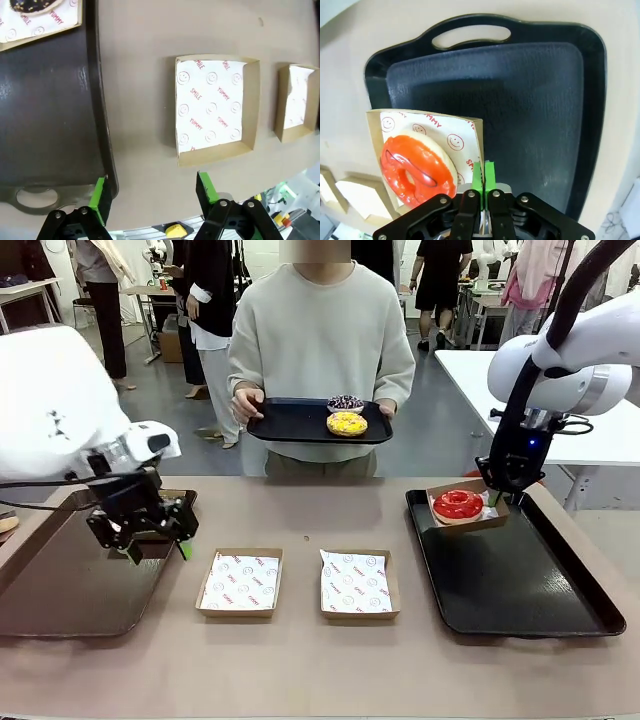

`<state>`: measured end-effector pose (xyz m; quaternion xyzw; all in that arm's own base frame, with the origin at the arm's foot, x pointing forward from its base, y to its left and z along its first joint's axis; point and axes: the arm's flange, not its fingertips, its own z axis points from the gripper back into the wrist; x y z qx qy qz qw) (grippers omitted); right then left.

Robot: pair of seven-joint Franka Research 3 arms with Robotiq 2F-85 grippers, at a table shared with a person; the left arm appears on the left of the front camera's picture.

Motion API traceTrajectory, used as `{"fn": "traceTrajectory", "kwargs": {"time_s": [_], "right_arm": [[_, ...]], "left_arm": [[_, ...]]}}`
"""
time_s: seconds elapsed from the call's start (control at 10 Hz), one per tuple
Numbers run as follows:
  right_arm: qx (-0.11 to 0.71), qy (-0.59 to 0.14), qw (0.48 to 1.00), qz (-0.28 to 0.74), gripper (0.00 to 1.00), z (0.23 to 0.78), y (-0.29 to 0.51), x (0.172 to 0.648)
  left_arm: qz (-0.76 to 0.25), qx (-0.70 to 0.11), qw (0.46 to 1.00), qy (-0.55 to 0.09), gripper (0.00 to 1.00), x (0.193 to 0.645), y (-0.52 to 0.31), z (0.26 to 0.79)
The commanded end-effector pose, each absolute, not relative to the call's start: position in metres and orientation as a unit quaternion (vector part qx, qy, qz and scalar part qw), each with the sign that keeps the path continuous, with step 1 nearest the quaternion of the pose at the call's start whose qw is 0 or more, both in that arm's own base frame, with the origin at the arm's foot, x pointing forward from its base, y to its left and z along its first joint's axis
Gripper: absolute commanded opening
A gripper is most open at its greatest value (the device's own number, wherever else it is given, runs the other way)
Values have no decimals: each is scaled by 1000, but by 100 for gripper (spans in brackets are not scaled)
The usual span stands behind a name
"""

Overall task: Individually package the donuts and arrange them on the tray.
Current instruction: Place the picked Paper togo box on the Handle tray while simultaneously picking up another Paper togo box from the table with the other hand.

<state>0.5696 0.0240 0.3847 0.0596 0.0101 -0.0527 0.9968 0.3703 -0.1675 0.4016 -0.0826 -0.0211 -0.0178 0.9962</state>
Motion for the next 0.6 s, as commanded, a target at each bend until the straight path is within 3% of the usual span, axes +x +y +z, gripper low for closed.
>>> {"fn": "traceTrajectory", "kwargs": {"time_s": [0.0,0.5], "right_arm": [[69,3,996,-64,2,386,22,578],[60,10,997,-55,2,383,22,573]], "left_arm": [[-16,-47,998,-29,89,379,-188,389],[-22,-35,999,-24,89,394,-221,345]]}}
